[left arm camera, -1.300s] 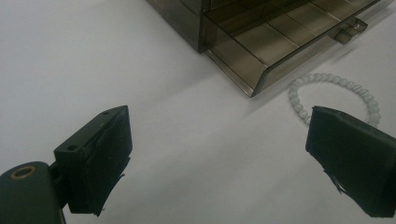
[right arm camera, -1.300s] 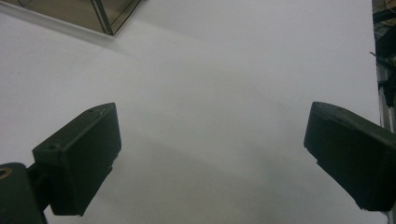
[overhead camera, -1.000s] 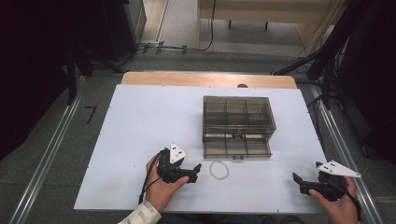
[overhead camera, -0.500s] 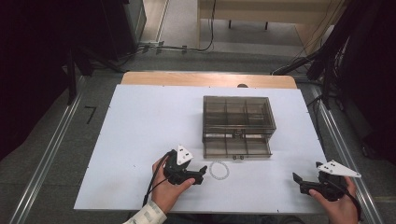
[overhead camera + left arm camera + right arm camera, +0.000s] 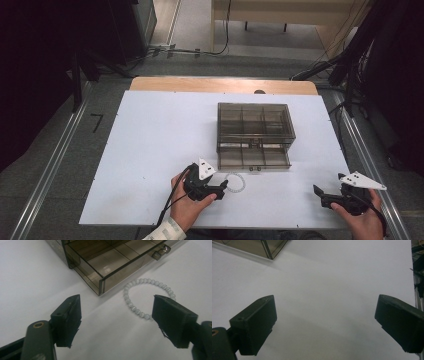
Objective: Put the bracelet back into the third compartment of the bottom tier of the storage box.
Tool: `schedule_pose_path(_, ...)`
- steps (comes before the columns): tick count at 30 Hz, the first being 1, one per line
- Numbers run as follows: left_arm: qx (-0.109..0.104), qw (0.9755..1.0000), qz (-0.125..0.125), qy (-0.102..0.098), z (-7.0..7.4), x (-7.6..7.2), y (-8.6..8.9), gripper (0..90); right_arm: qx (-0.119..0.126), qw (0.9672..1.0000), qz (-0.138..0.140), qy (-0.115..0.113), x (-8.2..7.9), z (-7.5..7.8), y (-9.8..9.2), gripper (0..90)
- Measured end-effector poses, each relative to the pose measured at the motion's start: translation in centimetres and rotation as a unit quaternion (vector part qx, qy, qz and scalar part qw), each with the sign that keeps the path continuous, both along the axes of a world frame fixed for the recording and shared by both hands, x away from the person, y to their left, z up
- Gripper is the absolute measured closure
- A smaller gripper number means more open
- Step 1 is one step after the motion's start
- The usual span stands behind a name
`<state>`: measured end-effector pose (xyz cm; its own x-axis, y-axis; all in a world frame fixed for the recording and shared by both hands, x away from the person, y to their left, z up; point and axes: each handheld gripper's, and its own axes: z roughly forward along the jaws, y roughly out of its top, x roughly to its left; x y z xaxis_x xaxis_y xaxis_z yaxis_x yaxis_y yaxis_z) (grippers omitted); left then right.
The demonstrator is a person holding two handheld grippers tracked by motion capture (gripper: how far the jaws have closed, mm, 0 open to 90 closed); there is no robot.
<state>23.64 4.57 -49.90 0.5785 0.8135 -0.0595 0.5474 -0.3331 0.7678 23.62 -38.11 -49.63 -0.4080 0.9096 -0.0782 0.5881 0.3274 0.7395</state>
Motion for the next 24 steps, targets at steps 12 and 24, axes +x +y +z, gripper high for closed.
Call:
schedule_pose_path(12,0.006,0.9999,0.007,0.005,-0.2,0.0,-1.0,39.7,0.0,1.0,0.001,0.0,0.1,0.0,0.0,2.5)
schedule_pose_path(24,0.008,0.9998,0.015,0.014,-0.3,0.2,-1.7,51.0,0.0,1.0,0.001,0.0,0.0,0.0,0.0,2.5)
